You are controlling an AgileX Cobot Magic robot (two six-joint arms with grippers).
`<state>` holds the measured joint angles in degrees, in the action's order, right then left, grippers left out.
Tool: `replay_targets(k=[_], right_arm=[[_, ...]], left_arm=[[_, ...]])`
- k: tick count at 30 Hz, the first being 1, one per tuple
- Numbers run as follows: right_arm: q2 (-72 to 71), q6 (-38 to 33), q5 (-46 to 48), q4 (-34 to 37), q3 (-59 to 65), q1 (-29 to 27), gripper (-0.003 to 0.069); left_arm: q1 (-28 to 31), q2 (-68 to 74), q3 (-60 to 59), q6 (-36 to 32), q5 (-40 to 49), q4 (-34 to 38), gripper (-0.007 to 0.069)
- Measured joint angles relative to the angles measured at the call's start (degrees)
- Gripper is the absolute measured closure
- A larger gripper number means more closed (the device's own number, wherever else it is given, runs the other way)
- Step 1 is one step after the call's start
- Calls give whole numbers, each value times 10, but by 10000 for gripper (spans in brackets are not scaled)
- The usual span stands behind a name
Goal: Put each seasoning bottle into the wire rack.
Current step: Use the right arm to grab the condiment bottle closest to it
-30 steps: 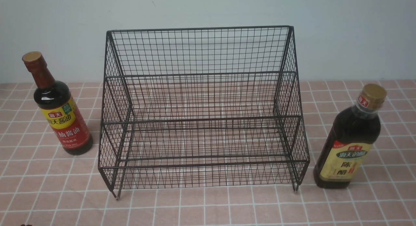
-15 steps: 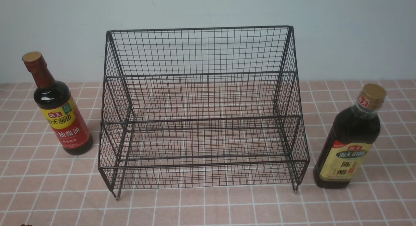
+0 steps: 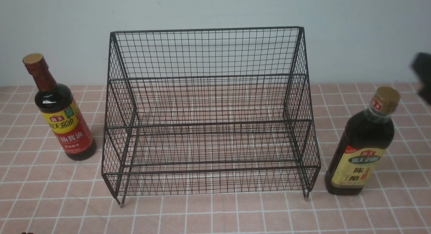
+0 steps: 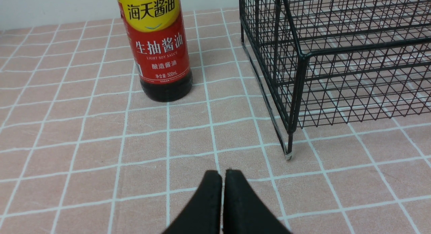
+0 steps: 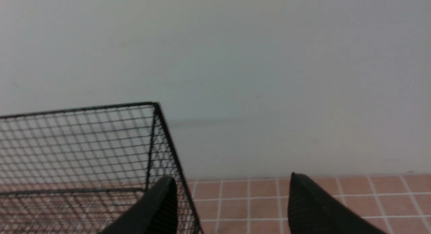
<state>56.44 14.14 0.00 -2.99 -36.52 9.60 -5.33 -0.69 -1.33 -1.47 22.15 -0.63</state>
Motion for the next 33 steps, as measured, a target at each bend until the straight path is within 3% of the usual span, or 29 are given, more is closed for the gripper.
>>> replay_targets(k=[5, 22, 26, 29, 33], right_arm=[[65, 0, 0, -21, -17, 31, 172], [130, 0, 38, -54, -20, 30, 165], [139, 0, 42, -54, -20, 30, 199], [137, -5, 42, -72, -20, 30, 344], [118, -7, 64, -108, -22, 30, 344]], left_arm=[[0, 0, 0, 0, 0, 0, 631], [0, 0, 0, 0, 0, 0, 631], [0, 0, 0, 0, 0, 0, 631], [0, 0, 0, 0, 0, 0, 631], [0, 0, 0, 0, 0, 0, 631]])
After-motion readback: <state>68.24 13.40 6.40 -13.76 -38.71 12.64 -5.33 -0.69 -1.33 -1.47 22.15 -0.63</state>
